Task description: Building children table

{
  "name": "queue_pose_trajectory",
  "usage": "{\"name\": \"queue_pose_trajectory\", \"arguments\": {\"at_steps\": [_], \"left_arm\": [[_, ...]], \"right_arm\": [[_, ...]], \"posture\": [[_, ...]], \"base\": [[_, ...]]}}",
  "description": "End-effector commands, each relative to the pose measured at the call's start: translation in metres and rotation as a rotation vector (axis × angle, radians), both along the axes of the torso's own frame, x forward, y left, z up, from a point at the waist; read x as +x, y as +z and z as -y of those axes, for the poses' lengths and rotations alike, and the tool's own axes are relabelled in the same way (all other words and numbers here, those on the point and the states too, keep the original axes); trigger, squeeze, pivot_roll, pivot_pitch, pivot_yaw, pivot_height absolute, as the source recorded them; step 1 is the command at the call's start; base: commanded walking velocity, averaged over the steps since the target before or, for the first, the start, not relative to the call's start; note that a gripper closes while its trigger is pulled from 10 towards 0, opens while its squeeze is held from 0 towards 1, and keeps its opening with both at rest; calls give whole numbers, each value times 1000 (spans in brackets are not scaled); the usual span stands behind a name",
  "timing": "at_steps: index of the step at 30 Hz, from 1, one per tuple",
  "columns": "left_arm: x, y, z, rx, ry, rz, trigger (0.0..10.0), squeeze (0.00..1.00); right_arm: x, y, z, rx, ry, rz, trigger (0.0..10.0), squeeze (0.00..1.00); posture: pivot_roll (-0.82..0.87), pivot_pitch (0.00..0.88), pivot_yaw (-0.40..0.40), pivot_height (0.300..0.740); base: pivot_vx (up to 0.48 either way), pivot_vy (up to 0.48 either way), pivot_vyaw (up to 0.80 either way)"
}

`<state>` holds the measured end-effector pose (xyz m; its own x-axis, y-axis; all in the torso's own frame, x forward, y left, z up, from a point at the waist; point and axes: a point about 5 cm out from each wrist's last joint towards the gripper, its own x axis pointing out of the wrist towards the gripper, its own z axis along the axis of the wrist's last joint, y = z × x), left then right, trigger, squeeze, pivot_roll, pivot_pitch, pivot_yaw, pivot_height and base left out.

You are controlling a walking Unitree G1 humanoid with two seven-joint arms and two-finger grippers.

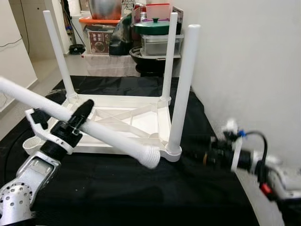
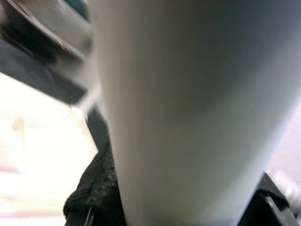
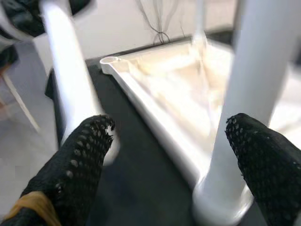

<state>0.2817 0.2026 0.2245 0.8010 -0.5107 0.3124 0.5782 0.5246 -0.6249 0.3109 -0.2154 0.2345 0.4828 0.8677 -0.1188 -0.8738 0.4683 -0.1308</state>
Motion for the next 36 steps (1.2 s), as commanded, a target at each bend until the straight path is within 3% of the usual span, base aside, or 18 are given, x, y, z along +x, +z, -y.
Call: {"name": "queue_pose_trajectory", "arguments": {"at_steps": [1, 5, 8, 10, 13, 15, 21, 30, 36], "left_arm": [[6, 3, 4, 84, -59, -4, 10000, 0], [13, 12, 3, 128, -82, 19, 10000, 0], [20, 24, 7, 179, -114, 52, 10000, 0], [25, 35, 18, 227, -166, 114, 10000, 0], [26, 39, 21, 239, -188, 136, 10000, 0], [23, 46, 34, 256, -301, 179, 10000, 0], [24, 34, 55, 299, -427, 155, 10000, 0], [34, 18, 73, 373, -433, 131, 10000, 0], [37, 26, 76, 369, -444, 167, 10000, 0]], "right_arm": [[-1, 12, -8, -96, 62, 86, 10000, 0], [2, 17, -17, -128, 90, 116, 10000, 0], [2, 13, -35, -134, 141, 106, 10000, 0], [-3, -9, -55, -151, 213, 48, 10000, 0], [-5, -16, -62, -153, 232, 25, 10000, 0], [-5, -30, -78, -140, 250, -3, 10000, 0], [8, -30, -104, -72, 216, 7, 10000, 0], [9, -29, -118, -43, 210, -5, 10000, 0], [2, -39, -122, -65, 245, -39, 10000, 0]], "posture": [[77, 0, -14, 740], [71, 0, -10, 740], [73, 0, -12, 740], [78, 0, -15, 740], [78, 0, -15, 740], [77, 0, -10, 740], [74, 0, -1, 740], [74, 0, -8, 740], [70, 0, -9, 740]], "base": [[0, 0, 0], [0, 0, 0], [0, 0, 0], [0, 0, 0], [0, 0, 0], [0, 0, 0], [0, 0, 0], [0, 0, 0], [0, 0, 0]]}}
